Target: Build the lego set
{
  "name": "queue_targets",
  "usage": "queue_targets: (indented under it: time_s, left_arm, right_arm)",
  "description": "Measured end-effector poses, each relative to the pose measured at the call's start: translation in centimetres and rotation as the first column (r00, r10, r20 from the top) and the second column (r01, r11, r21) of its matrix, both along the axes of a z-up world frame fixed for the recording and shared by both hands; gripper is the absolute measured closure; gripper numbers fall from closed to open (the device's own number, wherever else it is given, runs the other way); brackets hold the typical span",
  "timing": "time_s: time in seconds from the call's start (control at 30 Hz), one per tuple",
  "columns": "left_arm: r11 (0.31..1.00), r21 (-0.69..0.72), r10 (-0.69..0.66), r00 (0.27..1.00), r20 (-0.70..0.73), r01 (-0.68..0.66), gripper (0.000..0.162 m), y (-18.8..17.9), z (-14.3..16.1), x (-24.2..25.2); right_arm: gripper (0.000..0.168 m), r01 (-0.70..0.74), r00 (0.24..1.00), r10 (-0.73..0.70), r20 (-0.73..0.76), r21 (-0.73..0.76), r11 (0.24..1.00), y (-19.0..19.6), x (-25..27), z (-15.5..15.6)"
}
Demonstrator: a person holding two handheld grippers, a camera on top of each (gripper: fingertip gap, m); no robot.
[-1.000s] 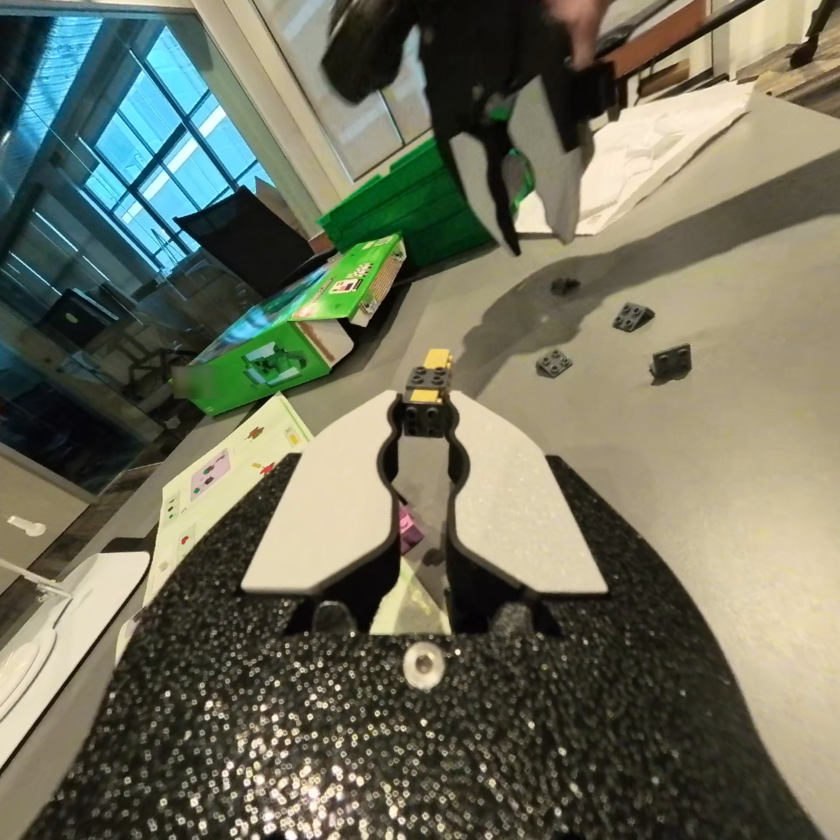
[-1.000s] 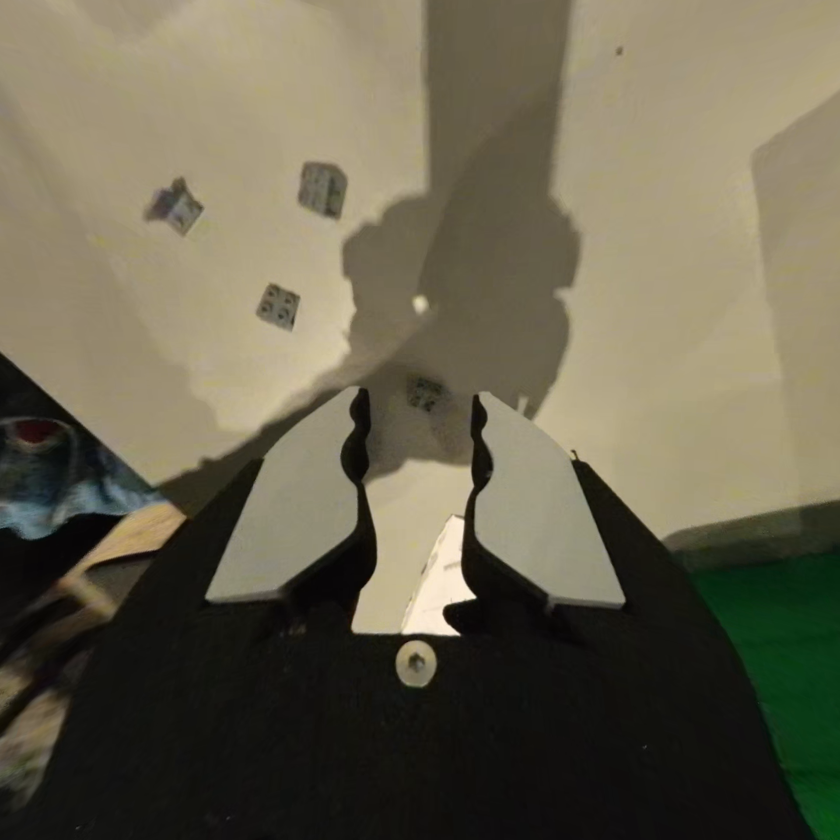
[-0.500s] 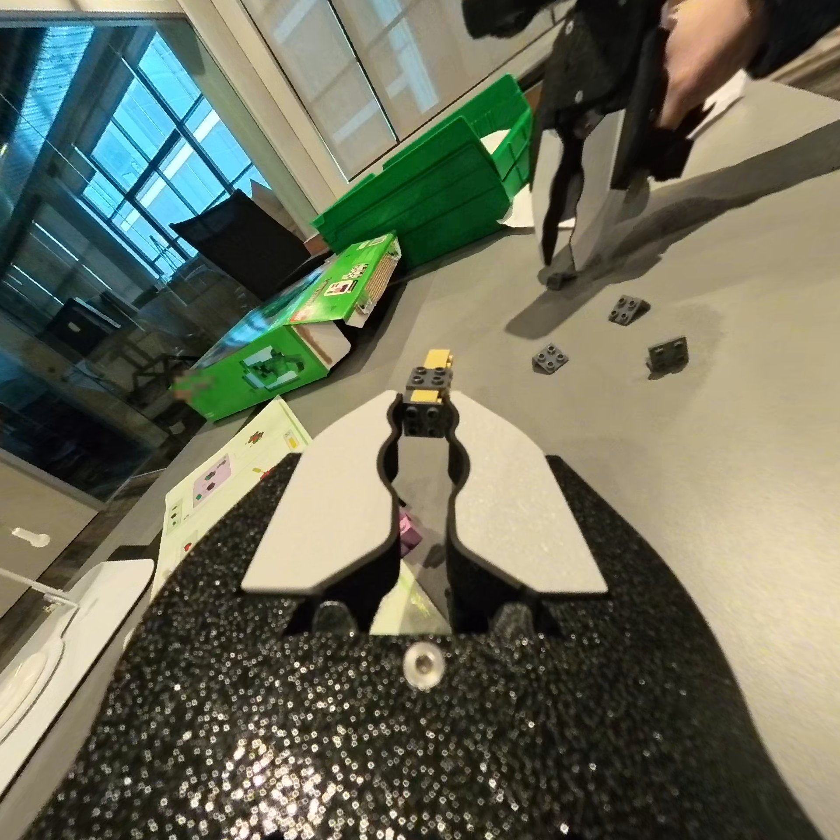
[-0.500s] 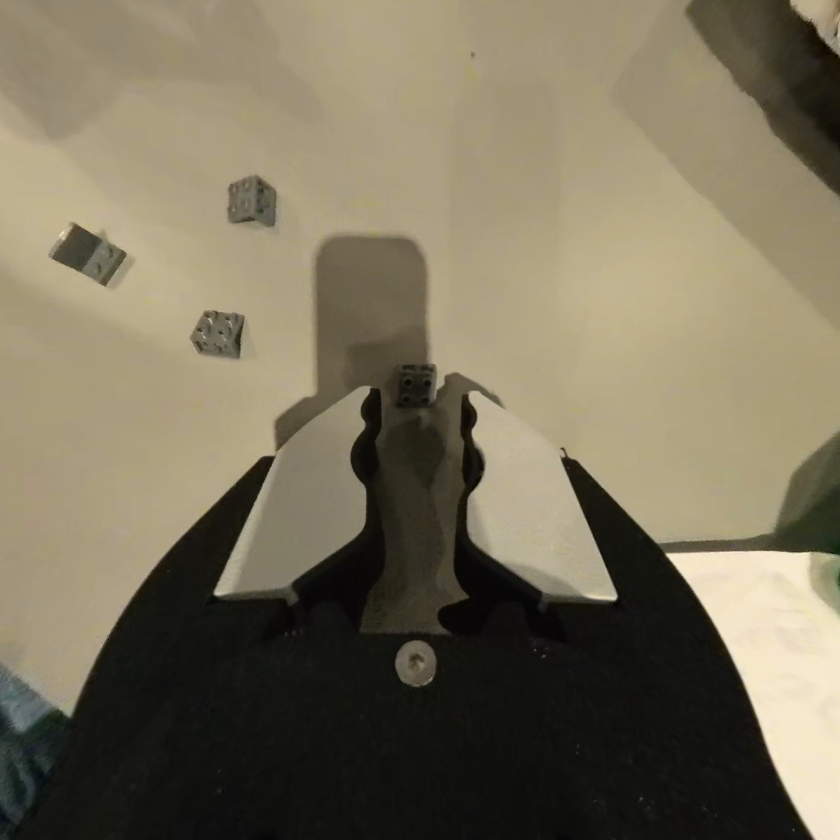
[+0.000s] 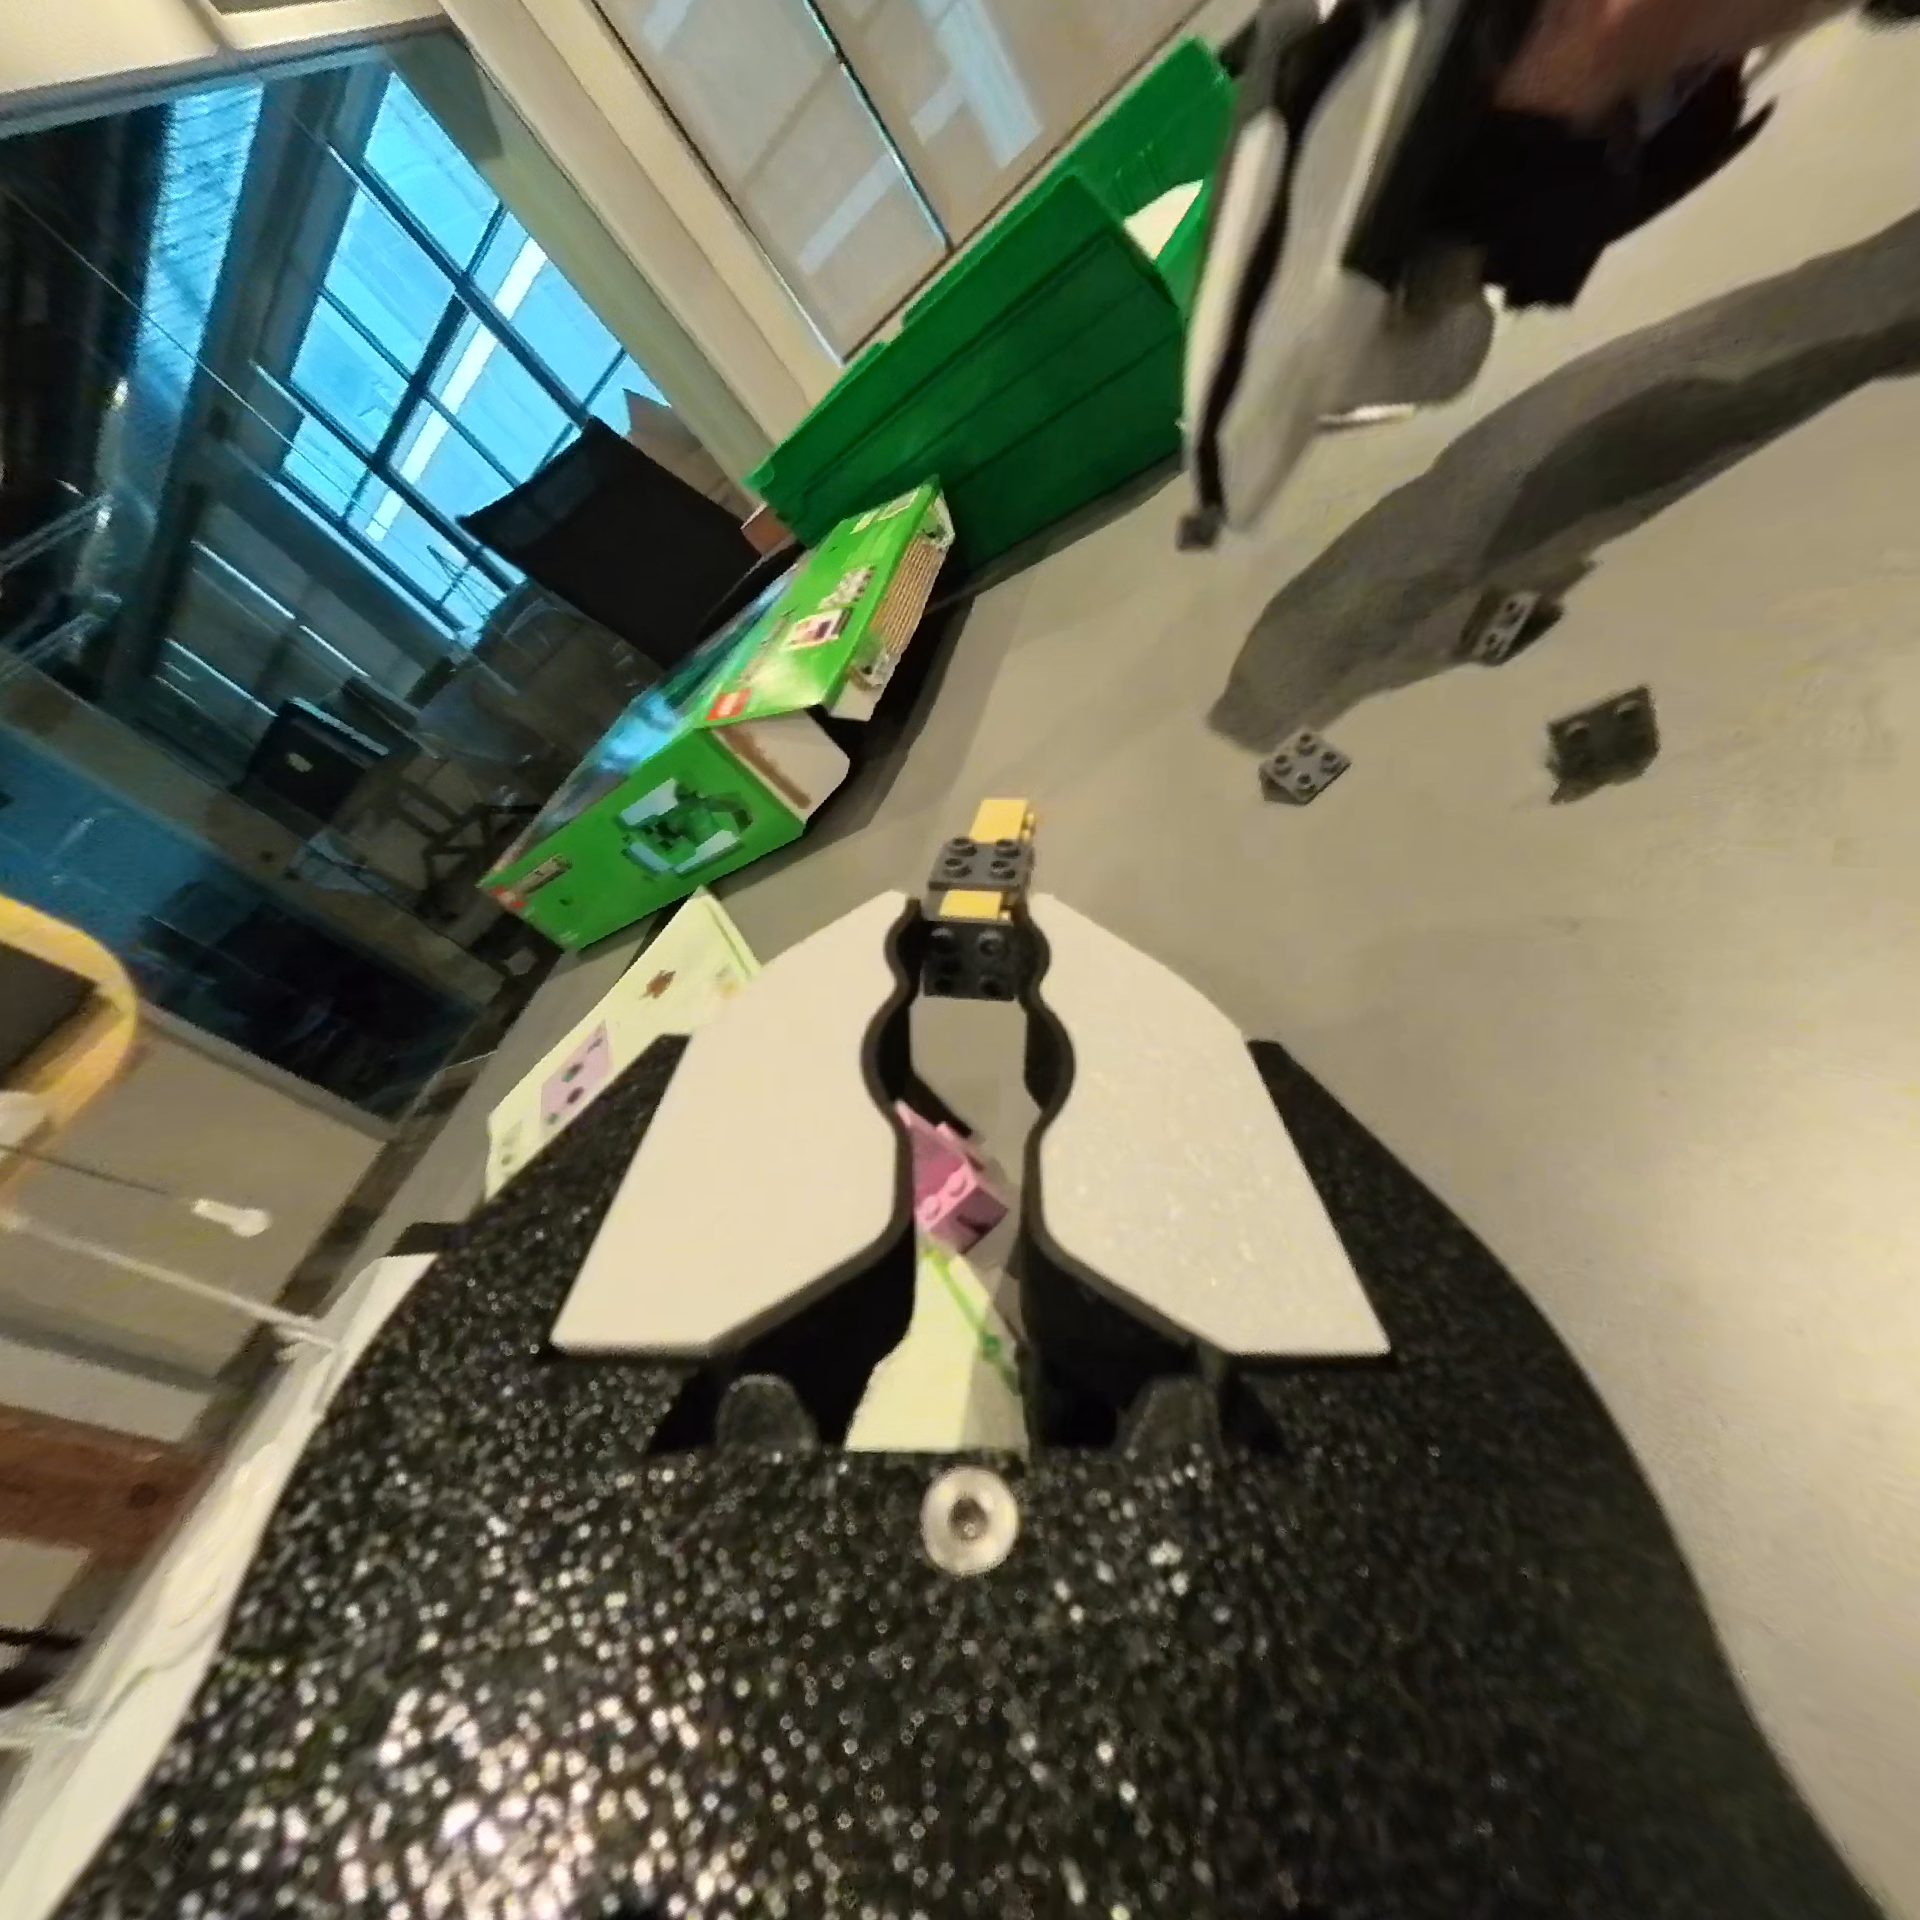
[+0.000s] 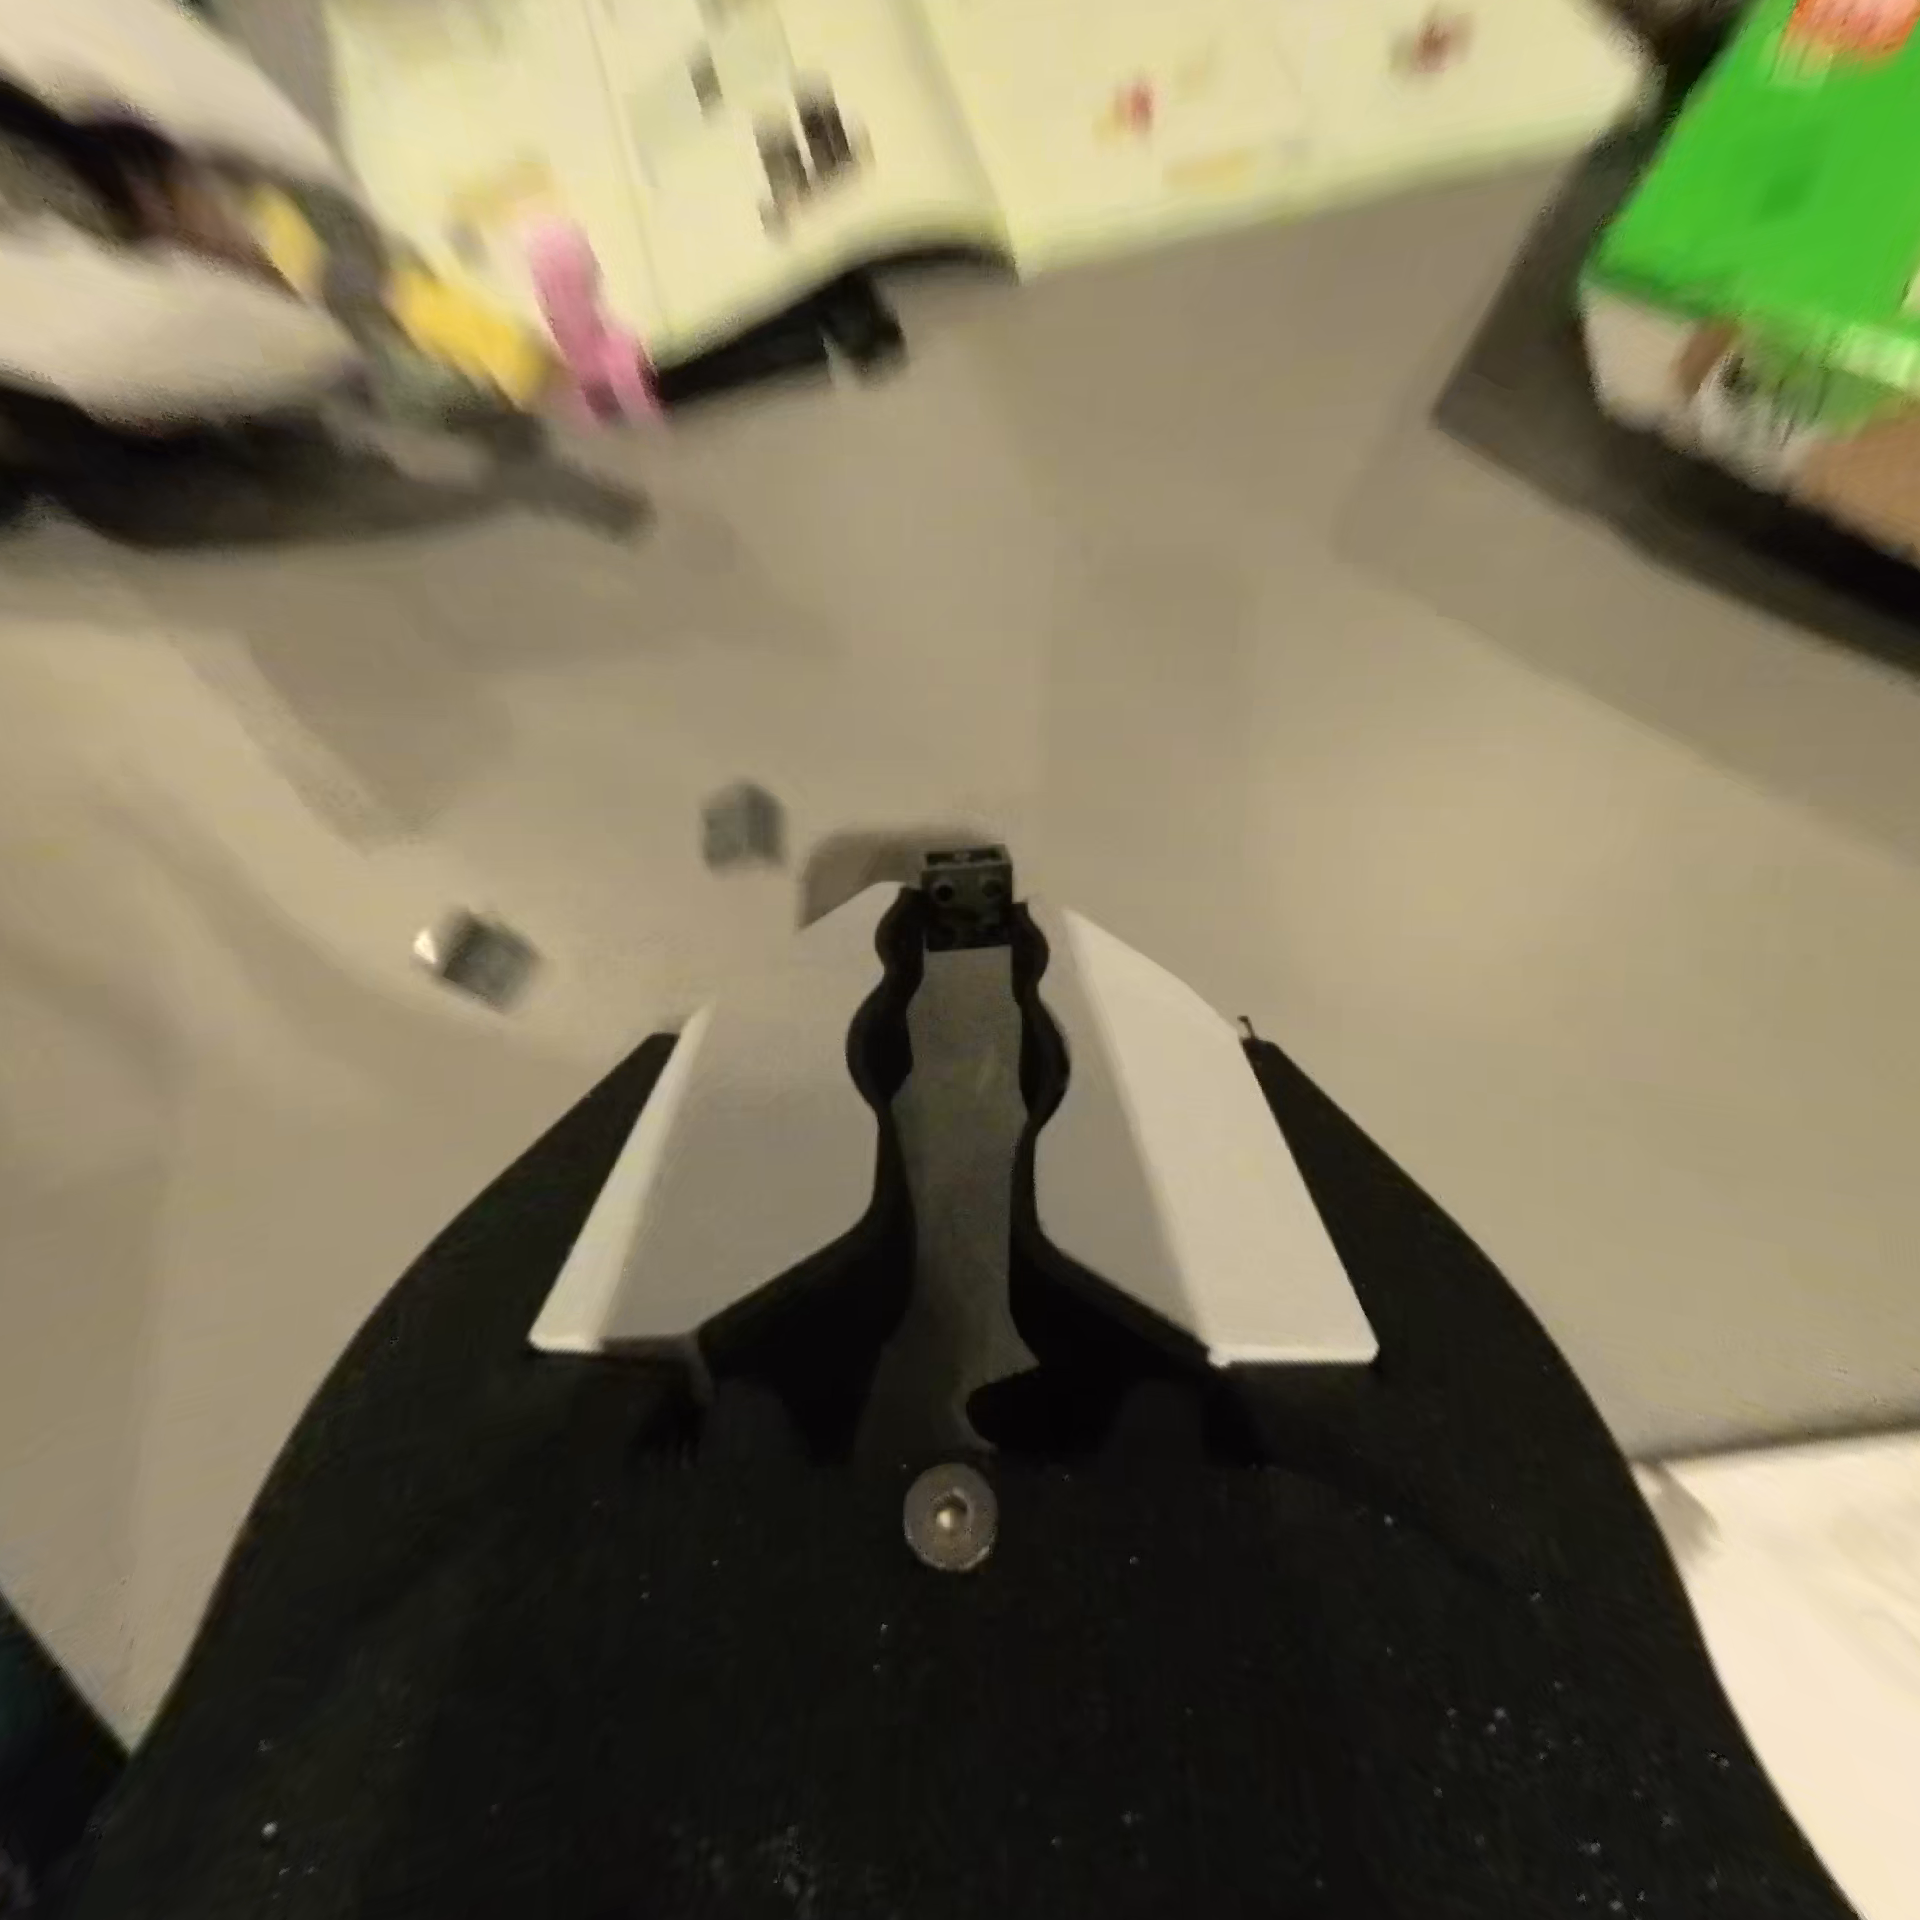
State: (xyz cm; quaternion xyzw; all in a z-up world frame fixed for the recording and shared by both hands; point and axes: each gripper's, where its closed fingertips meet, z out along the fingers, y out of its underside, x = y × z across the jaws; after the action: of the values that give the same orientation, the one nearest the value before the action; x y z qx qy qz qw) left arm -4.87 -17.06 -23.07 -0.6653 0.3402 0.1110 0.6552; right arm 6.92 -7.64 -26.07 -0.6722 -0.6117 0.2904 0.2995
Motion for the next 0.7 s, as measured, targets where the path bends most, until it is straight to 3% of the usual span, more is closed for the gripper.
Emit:
queue_targets:
  time_s: [0.03, 0.13, 0.3, 0.5, 0.7]
  left_arm:
    - [1.0, 0.007, 0.012, 0.999, -0.037, -0.012, 0.146, 0.0, -0.1, 0.0]
    - [0.997, 0.055, 0.058, 0.982, -0.182, -0.049, 0.146, 0.1, -0.2, 0.1]
    - [0.988, 0.137, 0.113, 0.933, -0.341, -0.069, 0.146, -0.1, 0.0, 0.5]
    - [0.978, 0.203, 0.137, 0.896, -0.422, -0.053, 0.146, -0.4, 0.5, 1.0]
    - [0.973, 0.228, 0.148, 0.875, -0.461, -0.044, 0.146, -0.4, 0.5, 1.2]
  right_arm:
    - [0.152, 0.003, 0.996, -0.004, -0.091, -0.008, 1.0, -1.1, -1.4, 1.5]
    - [0.153, 0.011, 0.951, 0.002, -0.308, 0.04, 0.999, -4.7, -5.1, 4.7]
    - [0.153, 0.087, 0.893, -0.004, -0.449, 0.165, 0.982, -8.1, -8.2, 5.7]
    - [0.153, 0.14, 0.798, -0.149, -0.584, -0.061, 0.988, -7.9, -8.6, 5.5]
    - [0.153, 0.144, 0.808, -0.161, -0.567, -0.074, 0.987, -8.2, -9.0, 4.7]
